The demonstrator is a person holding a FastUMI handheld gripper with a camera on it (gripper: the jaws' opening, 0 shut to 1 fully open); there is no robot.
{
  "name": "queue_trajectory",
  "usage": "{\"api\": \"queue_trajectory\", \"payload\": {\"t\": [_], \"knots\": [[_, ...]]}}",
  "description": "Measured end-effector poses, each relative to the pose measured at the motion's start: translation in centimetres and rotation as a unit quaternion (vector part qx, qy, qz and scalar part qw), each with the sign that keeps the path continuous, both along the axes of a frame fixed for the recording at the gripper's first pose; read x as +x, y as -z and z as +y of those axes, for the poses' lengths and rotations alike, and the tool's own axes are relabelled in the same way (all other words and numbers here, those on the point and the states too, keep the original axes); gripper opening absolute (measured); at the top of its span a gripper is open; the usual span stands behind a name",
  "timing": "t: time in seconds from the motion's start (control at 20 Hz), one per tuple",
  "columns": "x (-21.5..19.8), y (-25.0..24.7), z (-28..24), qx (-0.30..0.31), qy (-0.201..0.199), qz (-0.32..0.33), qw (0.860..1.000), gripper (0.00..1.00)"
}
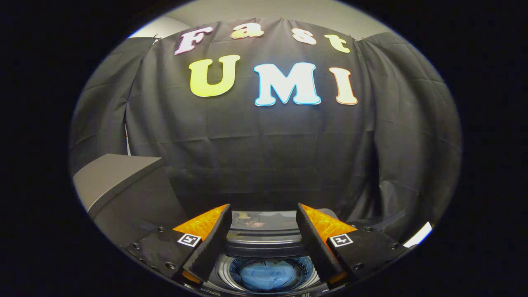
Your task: Put the clothes into the washing machine and then close the washing machine lid.
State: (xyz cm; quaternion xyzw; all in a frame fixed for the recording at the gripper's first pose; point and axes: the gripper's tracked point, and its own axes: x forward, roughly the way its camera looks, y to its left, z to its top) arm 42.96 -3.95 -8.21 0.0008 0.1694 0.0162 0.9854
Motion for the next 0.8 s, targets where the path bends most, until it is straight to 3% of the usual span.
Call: {"api": "queue_trajectory", "payload": {"t": [0.5, 0.8], "knots": [[-4.8, 5.1, -0.3, 0.010, -0.002, 0.050, 0.999, 0.97], [-7.5, 2.2, 0.5, 0.013, -0.013, 0.026, 0.999, 0.97]]}}
